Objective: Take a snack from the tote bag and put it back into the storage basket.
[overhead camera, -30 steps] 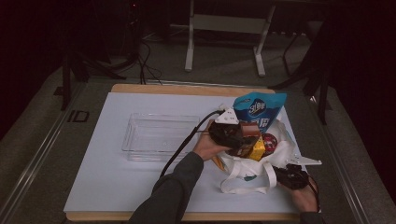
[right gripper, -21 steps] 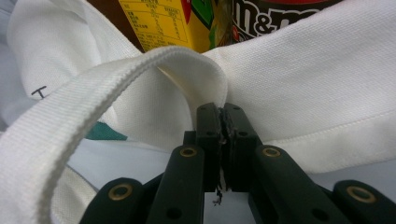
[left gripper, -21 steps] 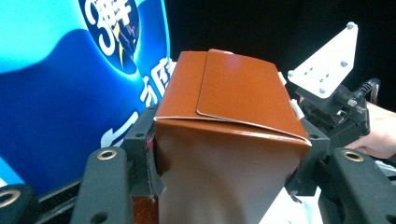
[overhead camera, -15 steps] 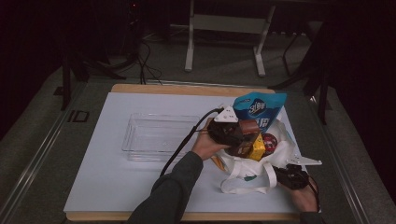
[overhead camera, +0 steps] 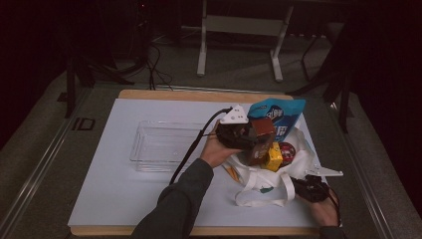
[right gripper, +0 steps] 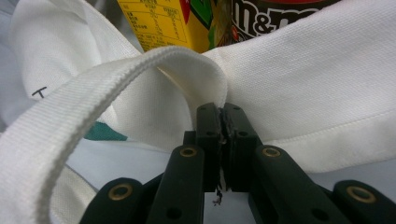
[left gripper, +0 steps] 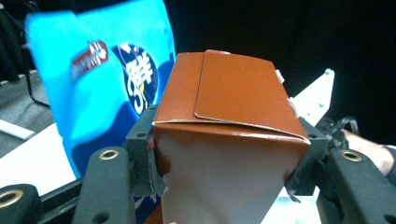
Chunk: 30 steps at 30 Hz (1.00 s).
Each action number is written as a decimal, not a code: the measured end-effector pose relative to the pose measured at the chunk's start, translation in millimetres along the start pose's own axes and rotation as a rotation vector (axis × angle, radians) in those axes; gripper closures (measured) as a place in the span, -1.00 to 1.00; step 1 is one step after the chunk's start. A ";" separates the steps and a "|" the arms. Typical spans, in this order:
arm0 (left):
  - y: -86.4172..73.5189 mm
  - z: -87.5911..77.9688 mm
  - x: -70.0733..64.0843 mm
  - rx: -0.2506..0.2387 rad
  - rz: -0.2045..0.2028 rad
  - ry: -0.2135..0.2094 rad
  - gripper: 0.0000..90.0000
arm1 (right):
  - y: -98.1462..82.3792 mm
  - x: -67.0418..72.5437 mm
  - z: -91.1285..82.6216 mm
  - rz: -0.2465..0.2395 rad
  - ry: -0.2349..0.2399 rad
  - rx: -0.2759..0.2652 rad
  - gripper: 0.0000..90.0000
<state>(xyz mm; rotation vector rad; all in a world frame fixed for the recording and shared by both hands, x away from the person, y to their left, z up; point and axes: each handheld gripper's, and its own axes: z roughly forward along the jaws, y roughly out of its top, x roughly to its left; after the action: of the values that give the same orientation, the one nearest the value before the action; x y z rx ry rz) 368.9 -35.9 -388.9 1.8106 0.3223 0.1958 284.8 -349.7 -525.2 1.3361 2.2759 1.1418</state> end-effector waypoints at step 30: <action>19.5 -38.5 5.7 -0.062 -0.031 0.000 -0.05 | -0.4 -0.4 0.1 0.001 0.003 -0.004 0.91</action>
<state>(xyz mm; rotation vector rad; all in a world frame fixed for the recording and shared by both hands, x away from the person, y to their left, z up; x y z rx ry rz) 365.0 -3.3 -360.3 1.7428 0.3406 0.1816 284.9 -350.1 -525.6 1.3353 2.2744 1.1485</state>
